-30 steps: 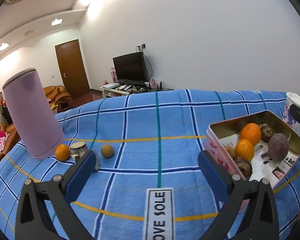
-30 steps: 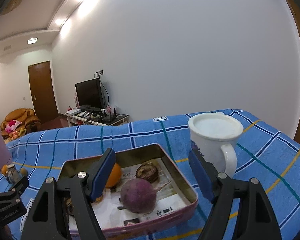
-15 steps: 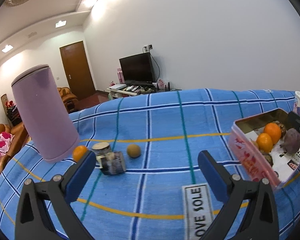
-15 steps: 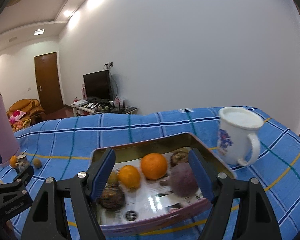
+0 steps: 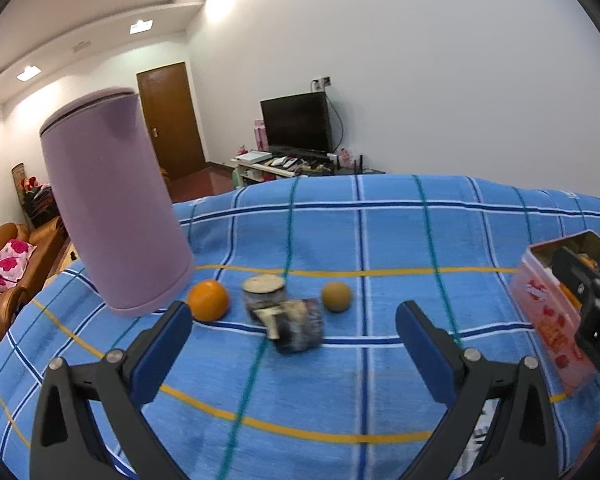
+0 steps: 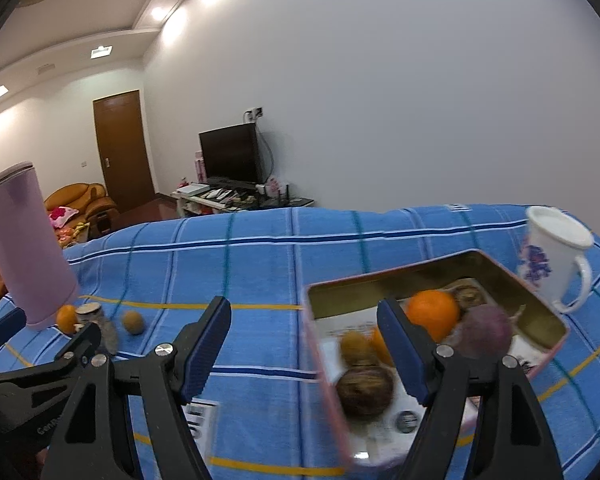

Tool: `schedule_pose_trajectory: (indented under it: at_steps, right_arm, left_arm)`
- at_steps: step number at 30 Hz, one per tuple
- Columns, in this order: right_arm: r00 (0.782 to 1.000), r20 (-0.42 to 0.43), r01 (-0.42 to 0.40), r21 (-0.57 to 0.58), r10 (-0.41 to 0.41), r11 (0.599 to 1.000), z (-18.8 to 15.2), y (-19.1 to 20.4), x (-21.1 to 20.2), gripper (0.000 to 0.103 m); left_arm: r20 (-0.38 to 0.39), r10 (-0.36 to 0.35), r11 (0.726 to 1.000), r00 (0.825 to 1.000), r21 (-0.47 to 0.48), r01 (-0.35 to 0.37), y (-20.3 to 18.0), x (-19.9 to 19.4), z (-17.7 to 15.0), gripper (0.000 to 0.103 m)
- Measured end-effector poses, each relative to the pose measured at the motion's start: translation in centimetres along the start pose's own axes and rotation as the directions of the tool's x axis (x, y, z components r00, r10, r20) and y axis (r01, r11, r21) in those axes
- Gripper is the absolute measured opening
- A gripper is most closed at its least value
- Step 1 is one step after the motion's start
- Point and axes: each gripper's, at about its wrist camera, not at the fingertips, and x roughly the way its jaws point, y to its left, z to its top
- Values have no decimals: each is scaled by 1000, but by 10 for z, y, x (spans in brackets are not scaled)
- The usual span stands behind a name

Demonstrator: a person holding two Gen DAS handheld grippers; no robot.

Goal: Organize fruits
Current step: 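Move both tools back toward the remaining items on the bedspread, then grasp the labeled jar with the right tool while the left tool grasps an orange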

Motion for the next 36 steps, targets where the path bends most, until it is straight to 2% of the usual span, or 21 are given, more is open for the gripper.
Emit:
schedule_pose_trajectory:
  at_steps: [9,13,16,19,22,24,29,33,34,36]
  right_arm:
    - [997,-32,-72,-8,72,997,3,52,18,77]
    - [993,-54,-105,-11,105,994,2,69,26,77]
    - [988,-92,-125,-9,123,992,2,80,36,77]
    - [979,-139,-149,-7,147,989,0,91,47,77]
    - [965,-184,-195,-22,187,981,-1,106,58,77]
    - [957,-220,-205,-48,190,978,-3,117,65,77]
    - [925,-252,-308,-54,285,950,-9,136,64,76]
    - [902,-300,-356,-103,312,929,-15,162,66,76]
    - [896,-318,-360,-112,310,926,-16,168,69,75]
    - [879,-362,-378,-131,311,916,-20,181,76,64]
  left_arm:
    - [-73,57,997,996,-55,-61,51,29,5,103]
    - [-105,92,994,990,-49,-98,75,43,7,103]
    - [-134,124,987,983,-84,-136,98,53,5,103]
    - [-178,123,978,976,-145,-149,120,64,0,103]
    - [-234,108,969,966,-191,-154,136,72,-4,103]
    - [-237,110,967,965,-198,-159,141,72,-4,103]
    - [-218,177,959,960,-181,-218,152,67,1,103]
    - [-235,207,953,950,-173,-250,162,71,0,103]
    - [-241,207,953,948,-171,-252,164,73,0,103]
    - [-252,208,954,945,-161,-253,166,76,0,103]
